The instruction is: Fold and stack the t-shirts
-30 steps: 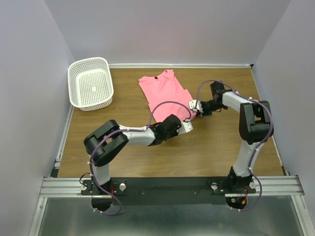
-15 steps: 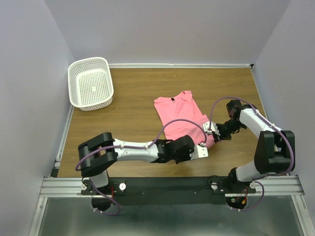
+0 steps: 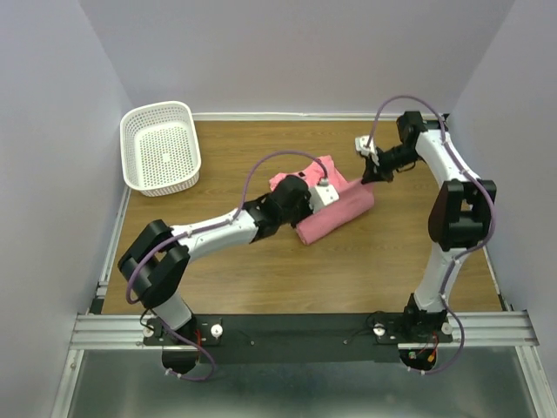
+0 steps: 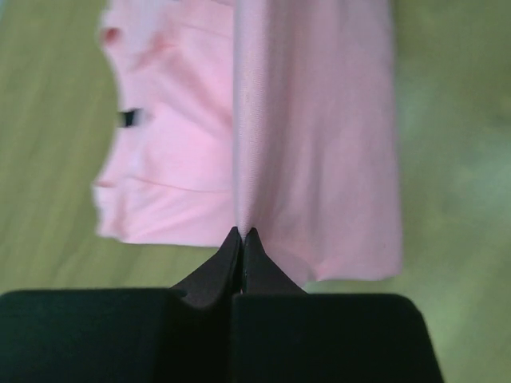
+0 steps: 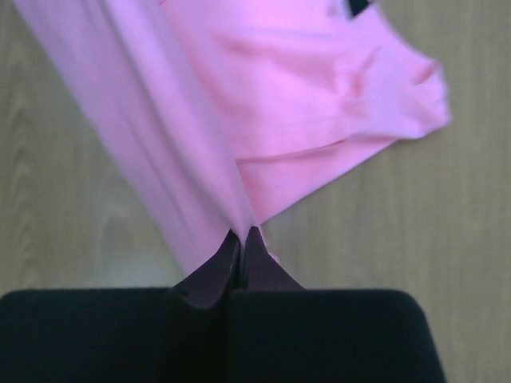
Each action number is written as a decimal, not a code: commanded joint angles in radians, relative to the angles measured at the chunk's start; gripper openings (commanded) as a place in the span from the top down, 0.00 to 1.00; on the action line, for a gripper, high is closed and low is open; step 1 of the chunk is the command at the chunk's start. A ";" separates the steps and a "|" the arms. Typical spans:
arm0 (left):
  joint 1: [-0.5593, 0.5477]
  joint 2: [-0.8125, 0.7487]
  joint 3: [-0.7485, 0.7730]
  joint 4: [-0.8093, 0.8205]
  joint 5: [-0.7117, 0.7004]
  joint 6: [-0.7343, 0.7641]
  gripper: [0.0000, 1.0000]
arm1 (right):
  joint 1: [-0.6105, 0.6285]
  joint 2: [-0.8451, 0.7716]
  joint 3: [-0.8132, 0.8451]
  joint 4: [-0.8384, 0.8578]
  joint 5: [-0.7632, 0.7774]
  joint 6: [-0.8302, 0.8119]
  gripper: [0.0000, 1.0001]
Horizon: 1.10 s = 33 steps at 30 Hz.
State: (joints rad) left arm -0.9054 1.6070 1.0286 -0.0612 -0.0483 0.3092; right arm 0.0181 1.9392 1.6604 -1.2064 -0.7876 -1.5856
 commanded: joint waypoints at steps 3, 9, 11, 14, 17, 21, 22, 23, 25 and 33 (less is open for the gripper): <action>0.164 0.115 0.128 0.087 -0.008 0.094 1.00 | 0.059 0.269 0.361 0.040 -0.148 0.292 0.99; 0.260 0.160 0.160 0.115 -0.016 0.070 1.00 | 0.120 0.420 0.548 0.241 -0.121 0.489 0.99; 0.272 0.165 0.162 0.120 -0.018 0.068 1.00 | 0.141 0.455 0.568 0.290 -0.096 0.553 0.99; 0.292 0.185 0.162 0.138 -0.025 0.071 1.00 | 0.157 0.484 0.595 0.396 -0.068 0.628 0.99; 0.313 0.202 0.172 0.153 -0.022 0.079 1.00 | 0.157 0.494 0.598 0.433 -0.058 0.668 0.99; 0.333 0.249 0.198 0.158 -0.005 0.088 1.00 | 0.157 0.491 0.582 0.449 -0.036 0.682 0.99; 0.338 0.257 0.208 0.158 -0.005 0.090 1.00 | 0.158 0.491 0.581 0.450 -0.032 0.682 0.99; 0.339 0.264 0.212 0.158 -0.008 0.091 1.00 | 0.158 0.491 0.579 0.455 -0.024 0.685 0.99; 0.344 0.278 0.221 0.165 -0.013 0.097 1.00 | 0.158 0.486 0.570 0.458 -0.012 0.688 0.99; 0.355 0.312 0.249 0.199 -0.025 0.133 1.00 | 0.155 0.452 0.506 0.493 0.027 0.691 0.99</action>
State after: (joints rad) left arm -0.5594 1.8915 1.2404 0.0937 -0.0540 0.4122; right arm 0.1749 2.4126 2.1921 -0.7532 -0.7975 -0.9154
